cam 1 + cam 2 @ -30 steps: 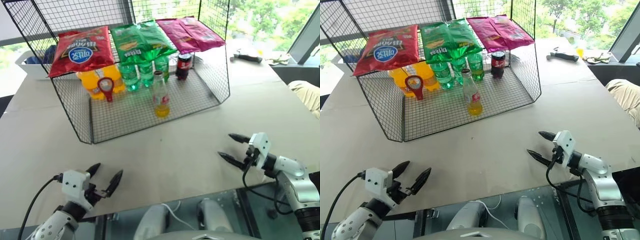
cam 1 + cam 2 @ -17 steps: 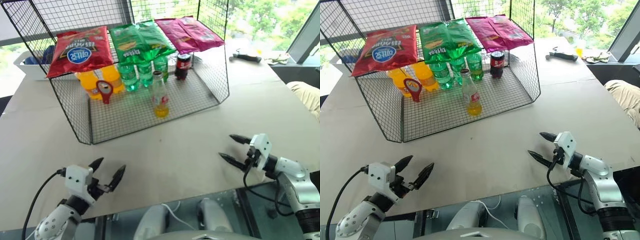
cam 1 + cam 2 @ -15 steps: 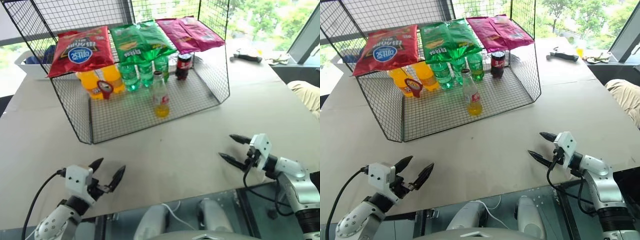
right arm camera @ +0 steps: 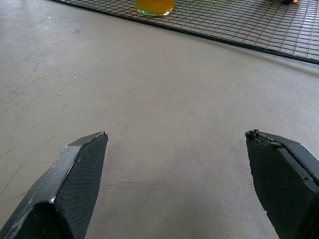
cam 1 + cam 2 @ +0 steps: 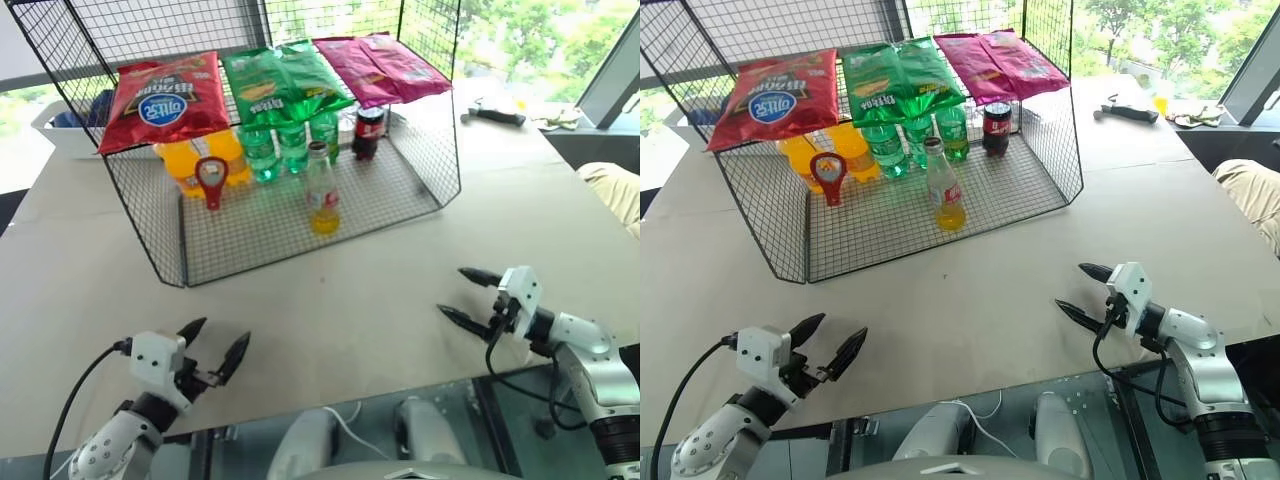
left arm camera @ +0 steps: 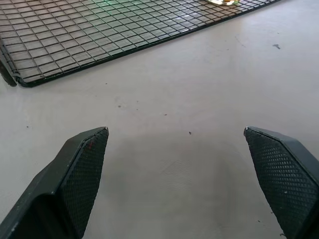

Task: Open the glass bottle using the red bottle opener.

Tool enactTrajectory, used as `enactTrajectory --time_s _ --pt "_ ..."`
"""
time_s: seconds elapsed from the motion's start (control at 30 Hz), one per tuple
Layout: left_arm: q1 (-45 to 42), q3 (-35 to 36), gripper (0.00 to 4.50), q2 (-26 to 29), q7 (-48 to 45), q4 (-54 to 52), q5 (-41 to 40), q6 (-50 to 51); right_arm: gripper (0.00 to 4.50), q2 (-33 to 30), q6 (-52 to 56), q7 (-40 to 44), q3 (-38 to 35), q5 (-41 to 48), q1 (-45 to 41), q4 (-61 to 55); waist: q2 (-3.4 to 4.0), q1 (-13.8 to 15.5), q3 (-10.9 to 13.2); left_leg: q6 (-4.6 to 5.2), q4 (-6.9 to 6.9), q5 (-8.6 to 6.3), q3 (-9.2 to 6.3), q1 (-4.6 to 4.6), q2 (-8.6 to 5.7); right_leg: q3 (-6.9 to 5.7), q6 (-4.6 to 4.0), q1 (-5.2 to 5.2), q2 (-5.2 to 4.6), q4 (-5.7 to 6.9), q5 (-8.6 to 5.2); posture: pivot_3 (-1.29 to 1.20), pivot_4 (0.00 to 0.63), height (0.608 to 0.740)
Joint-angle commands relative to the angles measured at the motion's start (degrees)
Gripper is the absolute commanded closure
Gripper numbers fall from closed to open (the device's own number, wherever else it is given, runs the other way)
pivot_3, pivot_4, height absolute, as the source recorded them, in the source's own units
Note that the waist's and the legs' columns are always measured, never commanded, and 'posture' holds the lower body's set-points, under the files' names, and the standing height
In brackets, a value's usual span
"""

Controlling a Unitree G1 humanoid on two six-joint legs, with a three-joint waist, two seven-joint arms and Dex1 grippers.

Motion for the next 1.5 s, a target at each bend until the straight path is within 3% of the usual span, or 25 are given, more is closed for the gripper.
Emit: enactTrajectory --time_s 0.03,0.27,0.63,0.97,1.5 --pt "-0.73 -0.47 0.00 0.19 2.11 -1.69 0.14 2.13 0.04 0.44 -1.27 0.11 -0.36 0.19 -0.59 -0.80 -0.01 -0.05 0.00 0.00 0.00 0.00 0.00 0.00 0.00 0.00 0.00 0.00 0.01 0.00 0.00 0.00 0.150 0.740" --pt "-4.11 -1.52 0.00 -0.58 7.00 -3.73 1.79 4.59 0.04 2.71 0.50 -0.33 1.92 1.34 -0.73 -6.66 0.00 -0.03 0.00 -0.01 0.00 0.01 -0.02 0.01 0.00 0.00 0.00 -0.01 0.01 0.02 0.00 0.00 0.150 0.740" --pt "-16.98 -0.59 0.00 -2.28 14.61 -5.29 2.81 4.85 0.04 10.14 14.87 -7.76 8.06 8.86 -7.31 -25.82 -0.01 0.10 -0.01 -0.26 0.00 0.14 -0.11 -0.01 -0.03 -0.05 0.00 -0.02 -0.01 0.04 0.01 0.00 0.150 0.740" --pt "-30.28 0.76 0.00 -4.68 24.64 2.68 9.35 -0.56 0.04 12.10 21.13 -11.65 8.44 13.58 -12.48 -31.67 -0.05 0.13 -0.03 -0.29 -0.03 0.15 -0.19 -0.10 -0.10 -0.09 -0.01 -0.17 0.00 0.05 0.02 0.00 0.150 0.740" --pt "-48.49 -3.19 0.00 -2.98 24.10 18.12 13.27 -4.69 0.04 12.08 22.80 -13.47 9.81 13.07 -14.76 -33.42 -0.05 1.79 -0.04 -0.64 0.03 0.40 -0.71 -0.08 -0.24 -0.58 -0.10 0.00 -0.02 0.21 0.08 0.00 0.150 0.740"
